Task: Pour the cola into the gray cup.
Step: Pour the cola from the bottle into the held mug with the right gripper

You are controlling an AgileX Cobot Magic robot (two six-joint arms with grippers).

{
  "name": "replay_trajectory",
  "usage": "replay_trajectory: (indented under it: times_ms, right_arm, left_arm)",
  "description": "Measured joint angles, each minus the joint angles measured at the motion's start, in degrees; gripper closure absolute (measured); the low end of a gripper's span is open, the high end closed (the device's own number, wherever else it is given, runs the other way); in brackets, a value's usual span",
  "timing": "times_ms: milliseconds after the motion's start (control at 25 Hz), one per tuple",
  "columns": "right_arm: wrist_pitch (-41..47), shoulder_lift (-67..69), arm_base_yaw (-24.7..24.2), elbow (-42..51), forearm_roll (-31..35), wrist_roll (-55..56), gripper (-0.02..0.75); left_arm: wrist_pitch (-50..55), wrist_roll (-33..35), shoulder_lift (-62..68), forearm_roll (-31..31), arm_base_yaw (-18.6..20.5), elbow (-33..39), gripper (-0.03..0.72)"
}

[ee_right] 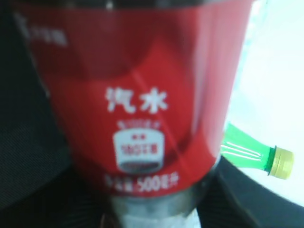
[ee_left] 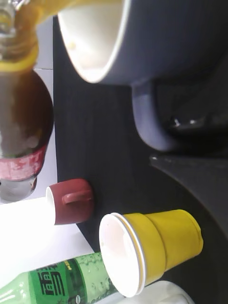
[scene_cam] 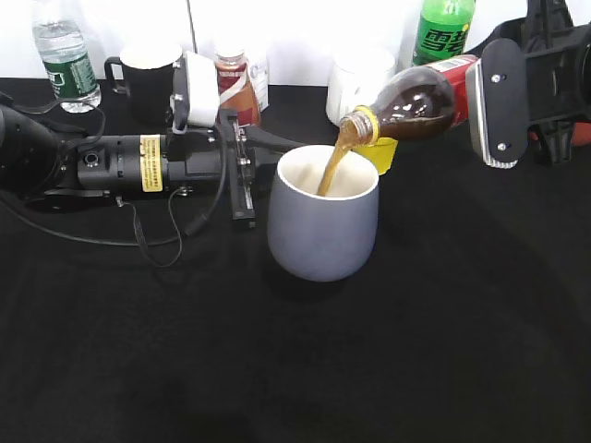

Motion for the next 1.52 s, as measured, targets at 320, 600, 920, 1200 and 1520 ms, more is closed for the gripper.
replay_trajectory:
  times_ms: [320,600,920,1200,1520]
  right_arm:
    - [0.2,0.0,0.0,0.0,0.0,-0.1,0.352]
    - [0.4,0.0,0.0,0.0,0.0,-0.1,0.352]
    - [0.4,0.0,0.0,0.0,0.0,-0.1,0.353]
    - [1.8,0.0,0.0,0.0,0.0,-0.2,0.353]
    - [2.5,0.0,0.0,0.0,0.1,-2.8,0.353]
  left_arm:
    - [0.0,0.0,0.0,0.5,0.0,0.0,0.638]
    - [0.0,0.0,0.0,0.8,0.0,0.0,0.638]
    - [0.1,0.1,0.0,0.8,0.0,0.0,0.638]
    - [0.2,0.2,0.0,0.8,0.0,0.0,0.638]
    - [0.4,0.2,0.0,1.3,0.0,0.0,0.638]
